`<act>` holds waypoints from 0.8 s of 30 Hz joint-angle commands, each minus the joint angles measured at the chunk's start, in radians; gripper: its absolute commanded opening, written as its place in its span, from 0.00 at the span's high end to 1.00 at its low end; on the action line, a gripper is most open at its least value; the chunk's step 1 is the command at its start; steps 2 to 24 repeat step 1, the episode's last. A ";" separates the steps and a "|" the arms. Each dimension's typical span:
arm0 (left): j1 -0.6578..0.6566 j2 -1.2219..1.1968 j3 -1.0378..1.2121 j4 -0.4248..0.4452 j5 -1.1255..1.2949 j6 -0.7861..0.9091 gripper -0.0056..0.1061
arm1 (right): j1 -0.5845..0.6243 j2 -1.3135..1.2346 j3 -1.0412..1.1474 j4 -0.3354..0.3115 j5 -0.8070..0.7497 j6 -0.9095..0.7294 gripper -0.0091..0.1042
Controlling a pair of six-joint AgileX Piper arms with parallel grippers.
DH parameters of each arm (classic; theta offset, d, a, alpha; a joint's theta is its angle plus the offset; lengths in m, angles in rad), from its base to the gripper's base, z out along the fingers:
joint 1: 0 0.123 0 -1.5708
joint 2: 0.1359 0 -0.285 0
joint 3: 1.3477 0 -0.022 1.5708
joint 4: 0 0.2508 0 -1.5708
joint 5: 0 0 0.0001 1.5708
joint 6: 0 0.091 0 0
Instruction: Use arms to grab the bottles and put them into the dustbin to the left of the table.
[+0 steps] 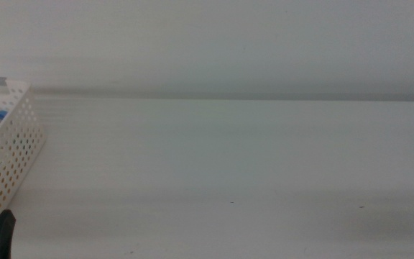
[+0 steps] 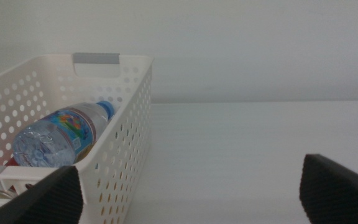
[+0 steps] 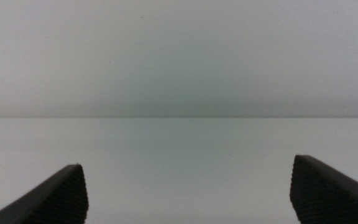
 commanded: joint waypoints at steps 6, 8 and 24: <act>-0.007 -0.041 0.042 -0.002 -0.016 -0.002 0.11 | -0.009 -0.040 0.043 -0.004 -0.009 -0.010 0.16; -0.007 -0.041 0.042 -0.002 -0.016 -0.002 0.11 | -0.009 -0.040 0.043 -0.004 -0.009 -0.010 0.16; -0.007 -0.041 0.042 -0.002 -0.016 -0.002 0.11 | -0.009 -0.040 0.043 -0.004 -0.009 -0.010 0.16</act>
